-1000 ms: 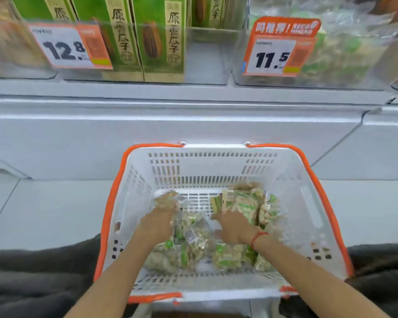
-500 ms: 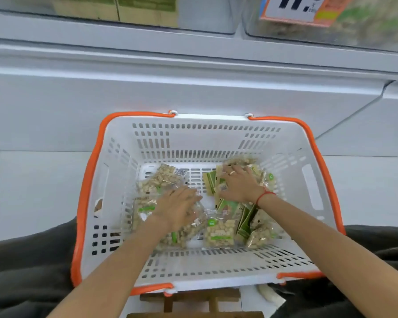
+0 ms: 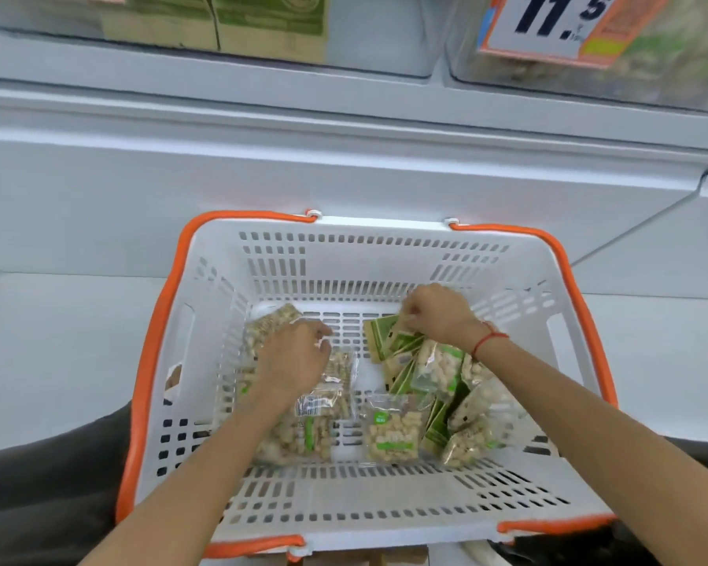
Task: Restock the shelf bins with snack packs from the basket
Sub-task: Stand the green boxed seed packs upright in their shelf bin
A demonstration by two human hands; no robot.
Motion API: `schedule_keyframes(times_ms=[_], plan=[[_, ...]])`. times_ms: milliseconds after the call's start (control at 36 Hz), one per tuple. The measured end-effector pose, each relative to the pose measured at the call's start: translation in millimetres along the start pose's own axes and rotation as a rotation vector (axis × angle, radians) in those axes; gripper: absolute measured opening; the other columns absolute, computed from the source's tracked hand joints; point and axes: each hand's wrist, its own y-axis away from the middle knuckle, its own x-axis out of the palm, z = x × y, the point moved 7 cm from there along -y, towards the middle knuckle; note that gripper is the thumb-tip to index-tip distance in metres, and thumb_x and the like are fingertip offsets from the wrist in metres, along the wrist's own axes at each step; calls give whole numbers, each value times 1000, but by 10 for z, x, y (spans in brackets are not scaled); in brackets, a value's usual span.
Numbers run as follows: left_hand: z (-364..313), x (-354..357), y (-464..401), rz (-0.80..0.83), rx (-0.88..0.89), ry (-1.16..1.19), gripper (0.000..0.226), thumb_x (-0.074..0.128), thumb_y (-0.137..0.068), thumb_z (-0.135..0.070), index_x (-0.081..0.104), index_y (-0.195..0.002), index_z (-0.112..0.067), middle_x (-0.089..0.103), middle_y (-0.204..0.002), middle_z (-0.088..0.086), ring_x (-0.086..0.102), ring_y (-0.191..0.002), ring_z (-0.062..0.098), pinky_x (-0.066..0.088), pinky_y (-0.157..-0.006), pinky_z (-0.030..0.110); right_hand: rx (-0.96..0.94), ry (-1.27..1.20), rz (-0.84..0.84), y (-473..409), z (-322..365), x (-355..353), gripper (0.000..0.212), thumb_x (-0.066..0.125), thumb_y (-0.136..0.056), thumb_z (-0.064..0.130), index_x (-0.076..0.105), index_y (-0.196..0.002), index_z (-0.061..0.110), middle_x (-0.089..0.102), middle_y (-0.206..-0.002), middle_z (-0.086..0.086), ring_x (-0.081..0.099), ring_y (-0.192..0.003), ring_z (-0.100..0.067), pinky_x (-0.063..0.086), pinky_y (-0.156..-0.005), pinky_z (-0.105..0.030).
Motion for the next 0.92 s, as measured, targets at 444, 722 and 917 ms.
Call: schedule_keyframes(times_ms=[444, 722, 917], plan=[[-267, -235, -16, 235, -168, 612, 122, 66, -58, -69, 3, -152, -24, 9, -159, 0, 19, -144, 25, 24, -114, 49, 45, -1258, 125, 239, 148, -416, 33, 69, -83, 28, 70, -113, 14, 72, -107, -8, 66, -105, -28, 48, -95, -40], [-220, -246, -123, -48, 10, 6, 101, 72, -68, -62, 19, -148, -28, 37, -144, -1, 44, -126, 22, 45, -97, 43, 232, -1748, 188, 119, 500, -102, 27, 63, -89, 12, 61, -116, 10, 72, -96, 1, 69, -83, -6, 55, -75, -15], [137, -438, -32, -321, -22, 267, 33, 66, -88, -26, 59, -120, -22, 60, -109, -6, 60, -92, 18, 46, -67, 30, 165, -1817, 315, 63, 573, -111, 16, 54, -96, 23, 65, -101, 14, 73, -87, -5, 71, -84, -14, 57, -78, -21]])
